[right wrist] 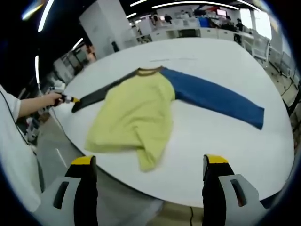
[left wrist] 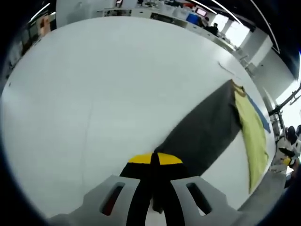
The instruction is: Fold the garment on the visible template until the final outline fits inside the template.
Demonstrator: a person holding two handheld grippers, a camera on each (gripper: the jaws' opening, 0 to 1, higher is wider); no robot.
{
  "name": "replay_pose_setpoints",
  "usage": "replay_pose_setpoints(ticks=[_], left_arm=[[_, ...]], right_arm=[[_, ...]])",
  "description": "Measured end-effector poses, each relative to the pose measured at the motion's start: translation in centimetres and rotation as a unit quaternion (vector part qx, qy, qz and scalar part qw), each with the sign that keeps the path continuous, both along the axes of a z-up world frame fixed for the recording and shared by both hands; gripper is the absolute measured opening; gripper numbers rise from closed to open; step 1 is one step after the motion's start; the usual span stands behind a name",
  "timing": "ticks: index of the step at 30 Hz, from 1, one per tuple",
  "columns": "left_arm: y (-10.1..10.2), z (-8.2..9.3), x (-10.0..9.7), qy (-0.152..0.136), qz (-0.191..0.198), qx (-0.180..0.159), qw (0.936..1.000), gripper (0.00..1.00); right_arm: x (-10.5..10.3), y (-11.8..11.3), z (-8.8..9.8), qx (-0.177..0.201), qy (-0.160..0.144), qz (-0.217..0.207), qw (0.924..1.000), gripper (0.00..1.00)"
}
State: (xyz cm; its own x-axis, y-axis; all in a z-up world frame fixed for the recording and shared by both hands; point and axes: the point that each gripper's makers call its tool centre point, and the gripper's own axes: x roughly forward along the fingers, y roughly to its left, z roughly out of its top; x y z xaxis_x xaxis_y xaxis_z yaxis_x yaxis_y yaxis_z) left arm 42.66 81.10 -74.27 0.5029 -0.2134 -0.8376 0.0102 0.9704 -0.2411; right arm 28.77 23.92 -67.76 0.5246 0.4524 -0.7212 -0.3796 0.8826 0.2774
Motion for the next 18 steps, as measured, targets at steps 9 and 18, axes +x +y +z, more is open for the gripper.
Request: replay_pose_setpoints(ticks=[9,18], left_arm=[[0.3,-0.4,0.4,0.004,0.002,0.007,1.0,0.0],[0.6,-0.4,1.1,0.002,0.005,0.014,0.9999,0.0]], right_arm=[[-0.2,-0.1,-0.5,-0.001,0.008,-0.002,1.0,0.93],[0.2,0.0,-0.4,-0.001,0.007,-0.004,1.0,0.93]])
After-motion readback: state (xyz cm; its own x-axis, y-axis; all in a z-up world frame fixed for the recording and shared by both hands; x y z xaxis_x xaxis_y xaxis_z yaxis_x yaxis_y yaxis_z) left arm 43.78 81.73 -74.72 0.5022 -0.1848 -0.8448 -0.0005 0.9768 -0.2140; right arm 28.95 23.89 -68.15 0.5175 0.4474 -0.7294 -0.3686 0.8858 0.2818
